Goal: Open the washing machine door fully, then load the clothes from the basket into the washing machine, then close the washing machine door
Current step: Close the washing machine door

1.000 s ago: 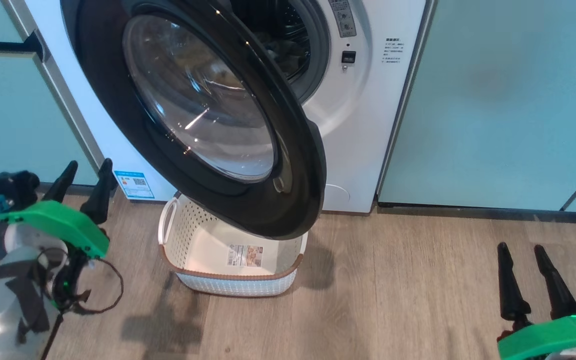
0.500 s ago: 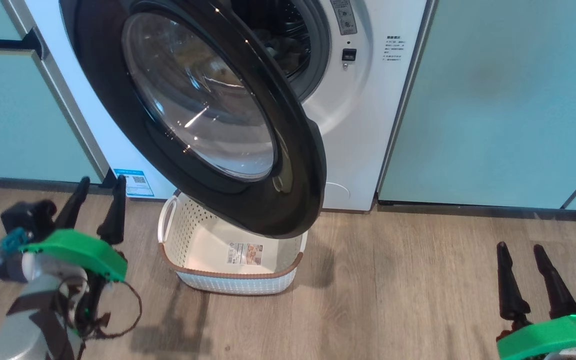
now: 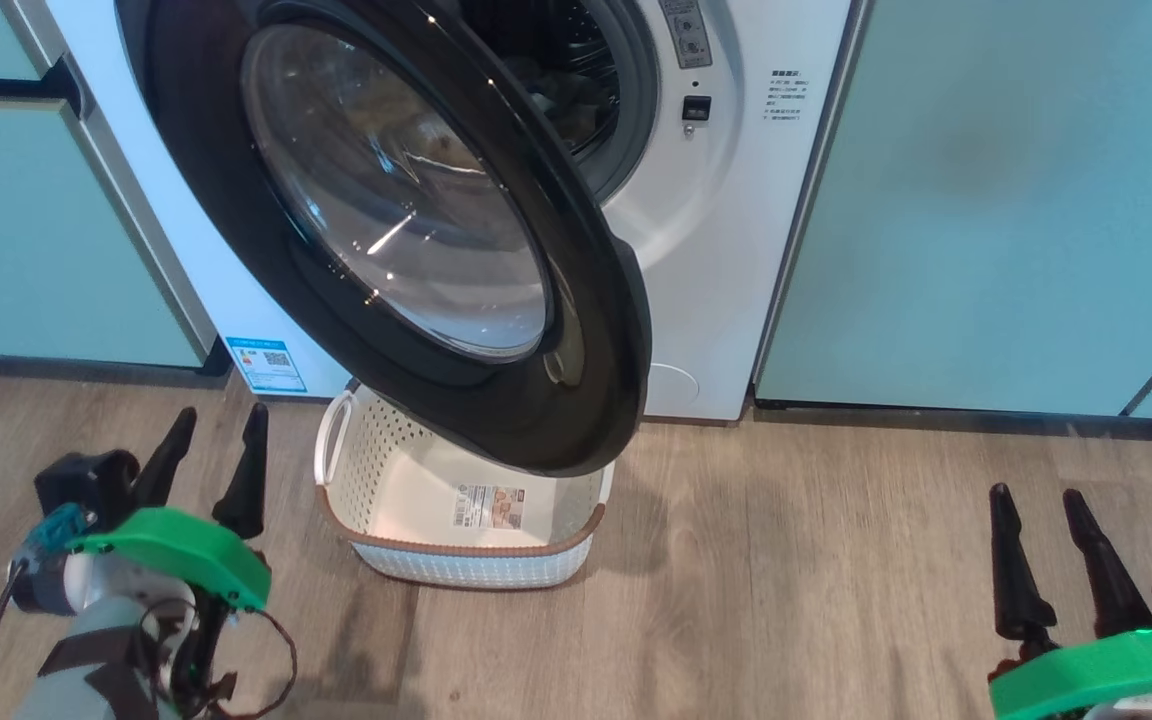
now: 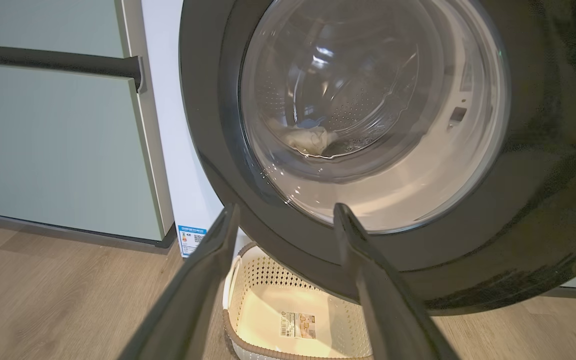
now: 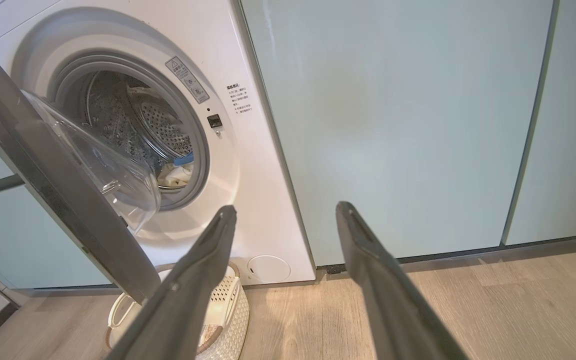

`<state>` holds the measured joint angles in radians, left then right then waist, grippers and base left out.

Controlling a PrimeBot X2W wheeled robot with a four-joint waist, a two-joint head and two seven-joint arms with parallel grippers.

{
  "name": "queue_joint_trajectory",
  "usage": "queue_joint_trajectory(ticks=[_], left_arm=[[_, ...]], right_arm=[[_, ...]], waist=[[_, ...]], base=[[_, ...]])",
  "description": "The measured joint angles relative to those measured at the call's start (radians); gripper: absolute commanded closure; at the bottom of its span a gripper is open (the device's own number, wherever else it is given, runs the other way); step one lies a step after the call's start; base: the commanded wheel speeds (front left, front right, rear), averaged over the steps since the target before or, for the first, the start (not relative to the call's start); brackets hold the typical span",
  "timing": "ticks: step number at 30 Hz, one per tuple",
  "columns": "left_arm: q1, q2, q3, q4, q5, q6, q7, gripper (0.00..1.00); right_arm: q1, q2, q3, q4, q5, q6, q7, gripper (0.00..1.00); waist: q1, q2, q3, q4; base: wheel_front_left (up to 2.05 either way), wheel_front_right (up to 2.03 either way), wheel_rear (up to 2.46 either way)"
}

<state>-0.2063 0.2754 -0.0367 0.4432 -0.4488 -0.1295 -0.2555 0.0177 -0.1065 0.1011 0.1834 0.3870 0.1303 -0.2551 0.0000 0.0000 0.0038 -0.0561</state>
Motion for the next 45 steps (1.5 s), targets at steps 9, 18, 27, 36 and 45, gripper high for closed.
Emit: queue_joint_trajectory(ticks=[9, 18, 27, 36, 45], left_arm=[[0.0, -0.005, 0.012, 0.0, 0.018, 0.0, 0.0, 0.0], [0.007, -0.009, 0.013, -0.01, 0.029, 0.0, 0.0, 0.0], [0.044, -0.019, 0.012, -0.039, 0.044, 0.0, 0.0, 0.0], [0.044, -0.038, -0.002, -0.042, 0.07, 0.0, 0.0, 0.0], [0.044, -0.052, -0.022, -0.041, 0.07, 0.0, 0.0, 0.0]], right_arm=[[0.0, 0.002, -0.001, 0.0, 0.0, 0.0, 0.0, 0.0], [-0.002, 0.012, -0.039, -0.027, 0.011, 0.0, 0.0, 1.0], [-0.111, 0.012, -0.075, -0.163, 0.007, 0.0, 0.0, 1.0], [-0.295, 0.012, 0.037, -0.304, 0.01, 0.0, -0.002, 1.0], [-0.436, 0.006, 0.307, -0.344, -0.053, 0.0, -0.002, 1.0]], waist=[[0.0, 0.0, 0.0, 0.004], [0.0, 0.0, -0.001, 0.01], [0.0, 0.0, 0.005, 0.028], [0.0, 0.0, 0.007, 0.082], [0.0, 0.0, 0.007, 0.166]], base=[[0.0, 0.0, 0.0], [0.0, 0.0, 0.0], [0.0, 0.0, 0.0], [0.0, 0.0, 0.0], [0.0, 0.0, 0.0]])
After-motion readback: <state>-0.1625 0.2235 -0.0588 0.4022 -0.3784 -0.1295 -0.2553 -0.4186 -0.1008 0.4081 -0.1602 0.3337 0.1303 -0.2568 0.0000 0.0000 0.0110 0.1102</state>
